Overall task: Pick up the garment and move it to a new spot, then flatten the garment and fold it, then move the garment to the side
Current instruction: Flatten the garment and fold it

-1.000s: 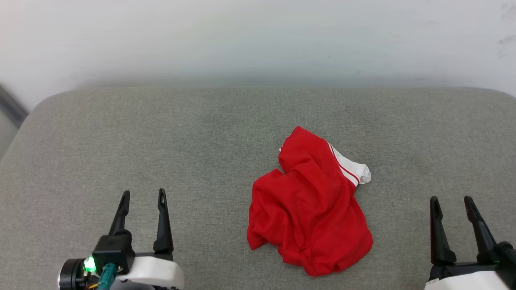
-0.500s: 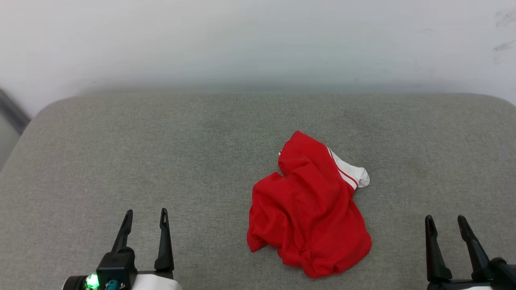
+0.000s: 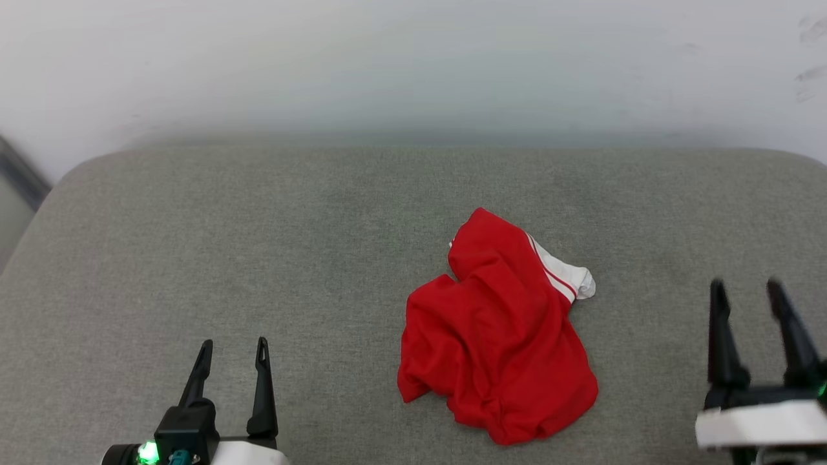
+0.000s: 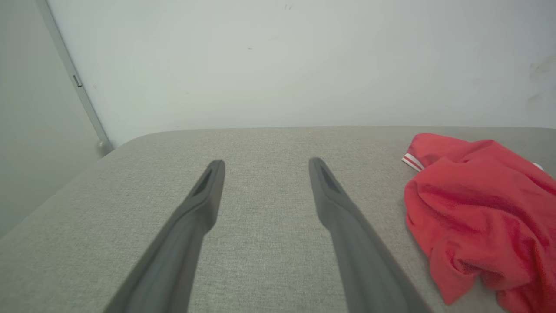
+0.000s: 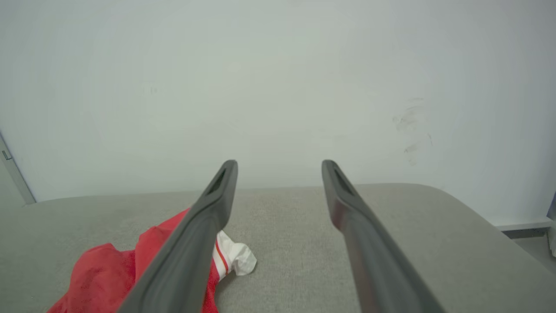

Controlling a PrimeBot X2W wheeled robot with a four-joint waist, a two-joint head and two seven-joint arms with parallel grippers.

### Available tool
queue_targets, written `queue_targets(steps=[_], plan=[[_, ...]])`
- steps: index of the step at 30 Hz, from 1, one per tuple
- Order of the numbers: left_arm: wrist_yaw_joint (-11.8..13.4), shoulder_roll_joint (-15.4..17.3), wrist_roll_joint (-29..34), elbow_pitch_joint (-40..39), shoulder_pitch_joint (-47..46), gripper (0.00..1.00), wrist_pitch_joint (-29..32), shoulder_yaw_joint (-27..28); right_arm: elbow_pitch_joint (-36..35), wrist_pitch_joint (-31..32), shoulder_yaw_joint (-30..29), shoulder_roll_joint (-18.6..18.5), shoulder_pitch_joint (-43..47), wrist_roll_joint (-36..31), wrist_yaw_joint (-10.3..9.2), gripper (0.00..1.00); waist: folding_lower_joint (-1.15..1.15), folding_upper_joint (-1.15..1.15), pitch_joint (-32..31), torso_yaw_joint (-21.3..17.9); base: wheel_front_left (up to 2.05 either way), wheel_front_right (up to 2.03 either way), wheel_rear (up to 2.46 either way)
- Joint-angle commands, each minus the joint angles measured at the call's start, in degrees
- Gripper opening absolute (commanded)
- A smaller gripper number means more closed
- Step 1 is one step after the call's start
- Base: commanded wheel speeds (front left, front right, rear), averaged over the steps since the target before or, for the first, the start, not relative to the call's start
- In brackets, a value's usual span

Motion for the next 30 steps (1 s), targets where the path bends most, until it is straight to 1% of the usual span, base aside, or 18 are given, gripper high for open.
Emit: queue_targets(steps=[1,6,8,10,14,16,18,21,24,26,28,30], plan=[[-0.3,-0.3,0.4,0.1,-0.8,1.00,-0.1,0.3,-1.1,-0.1,-0.5,0.1,-3.2,-1.0,-0.02,1.00,0.00,0.00,0.6,0.1,0.00,0.00,0.00],[-0.9,-0.9,1.1,-0.3,-2.5,1.00,-0.1,1.4,-3.7,-0.1,0.2,0.1,-14.8,-6.7,-0.02,1.00,0.00,0.00,3.2,0.2,0.00,0.00,0.00],[-1.2,-1.1,1.1,-0.5,-3.2,1.00,-0.1,1.7,-3.8,-0.1,1.5,-0.3,-20.0,-9.0,-0.02,1.00,0.00,0.00,4.4,0.1,0.00,0.00,0.00],[-1.5,-1.4,1.2,-0.7,-4.0,1.00,-0.1,2.1,-2.3,-0.1,3.4,-2.1,-25.0,-10.1,-0.03,1.00,0.00,0.00,5.6,0.1,0.00,0.00,0.00],[-2.0,-1.7,1.6,-0.6,-5.3,1.00,-0.1,2.6,3.7,-0.1,9.5,-7.1,-34.6,-8.0,-0.03,1.00,0.00,0.00,7.4,0.3,0.00,0.00,0.00],[-2.2,-1.8,1.5,-0.7,-5.8,1.00,-0.1,2.9,7.3,2.7,13.3,-10.0,-39.2,-5.9,-0.03,1.00,0.00,0.00,8.2,0.5,0.00,0.00,0.00],[-2.4,-2.0,1.6,-0.9,-6.5,1.00,-0.1,3.1,11.1,8.4,18.1,-13.0,-43.6,-3.0,-0.03,1.00,0.00,0.00,9.1,0.7,0.00,0.00,0.00],[-2.7,-2.2,1.8,-1.0,-7.4,1.00,-0.1,3.1,16.0,21.4,27.7,-18.3,-49.7,3.9,-0.04,1.00,0.00,0.00,10.4,1.2,0.00,0.00,0.00],[-2.9,-2.4,1.8,-1.5,-8.5,1.00,-0.1,3.0,17.2,32.8,38.6,-24.6,-56.0,11.5,-0.04,1.00,0.00,0.00,12.1,1.9,0.00,0.00,0.00],[-3.1,-2.5,1.7,-1.8,-9.2,1.00,-0.1,2.9,17.7,41.0,45.8,-28.2,-58.3,17.9,-0.04,1.00,0.00,0.00,13.2,2.5,0.00,0.00,0.00],[-3.1,-2.6,1.5,-2.1,-10.1,1.00,-0.1,2.7,17.3,49.1,51.0,-31.8,-61.8,24.1,-0.05,1.00,0.00,0.00,14.5,3.2,0.00,0.00,0.00],[-3.2,-2.7,1.3,-2.5,-11.0,1.00,-0.1,2.4,17.2,55.7,54.2,-33.9,-64.2,29.4,-0.04,1.00,0.00,0.00,15.9,4.0,0.00,0.00,0.00]])
